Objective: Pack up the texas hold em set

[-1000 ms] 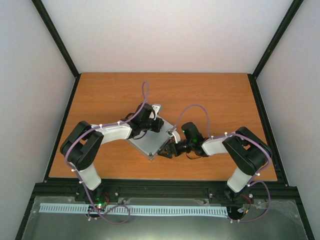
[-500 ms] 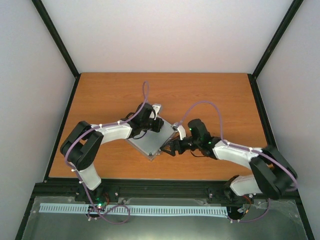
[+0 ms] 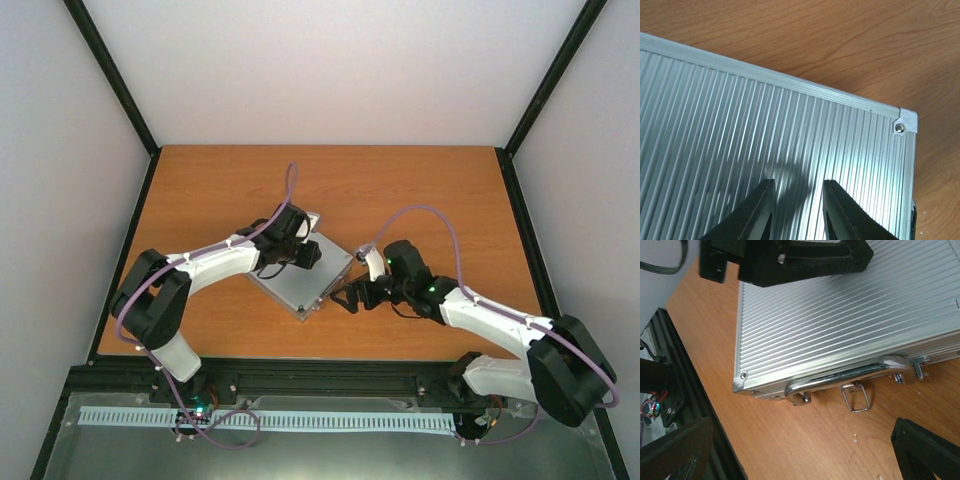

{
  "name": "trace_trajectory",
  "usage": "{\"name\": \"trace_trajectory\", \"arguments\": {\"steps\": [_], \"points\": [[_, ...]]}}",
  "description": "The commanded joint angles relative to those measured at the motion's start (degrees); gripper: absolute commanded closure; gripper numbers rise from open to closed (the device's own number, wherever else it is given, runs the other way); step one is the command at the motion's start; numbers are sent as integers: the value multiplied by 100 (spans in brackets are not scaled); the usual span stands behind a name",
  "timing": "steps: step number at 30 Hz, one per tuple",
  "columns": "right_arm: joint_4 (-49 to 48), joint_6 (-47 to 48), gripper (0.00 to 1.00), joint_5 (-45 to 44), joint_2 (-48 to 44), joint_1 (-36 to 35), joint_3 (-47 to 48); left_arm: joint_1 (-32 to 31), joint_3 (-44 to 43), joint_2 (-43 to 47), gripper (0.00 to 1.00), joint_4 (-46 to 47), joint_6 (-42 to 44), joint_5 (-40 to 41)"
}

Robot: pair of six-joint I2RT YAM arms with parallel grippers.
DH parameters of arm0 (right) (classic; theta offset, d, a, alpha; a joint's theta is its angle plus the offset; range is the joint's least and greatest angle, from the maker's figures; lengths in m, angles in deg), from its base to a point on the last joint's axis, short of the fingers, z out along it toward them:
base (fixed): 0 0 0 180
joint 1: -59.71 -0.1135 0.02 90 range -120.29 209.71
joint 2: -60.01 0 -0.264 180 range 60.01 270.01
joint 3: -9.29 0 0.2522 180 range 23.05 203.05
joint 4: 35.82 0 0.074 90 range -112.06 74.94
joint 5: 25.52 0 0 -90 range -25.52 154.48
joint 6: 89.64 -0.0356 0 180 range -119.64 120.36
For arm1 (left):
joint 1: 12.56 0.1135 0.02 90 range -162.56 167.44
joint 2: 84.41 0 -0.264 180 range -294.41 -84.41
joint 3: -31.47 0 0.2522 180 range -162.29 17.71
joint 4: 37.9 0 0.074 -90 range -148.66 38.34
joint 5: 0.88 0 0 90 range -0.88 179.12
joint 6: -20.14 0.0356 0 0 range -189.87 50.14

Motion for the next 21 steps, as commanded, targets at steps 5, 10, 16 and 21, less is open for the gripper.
{"name": "trace_trajectory", "arguments": {"steps": [5,10,16,21], "points": [[-632,21,0,124,864,-41,-134,-20,123,-34,73,-779,53,155],[-1176,44,0,337,1509,-42,-29,-21,211,12,75,-777,7,178],[-1699,112,0,480,2074,-41,71,-21,207,-3,76,-811,17,196],[-2151,65,1,645,2494,-42,50,-21,266,34,77,-803,26,221]]}}
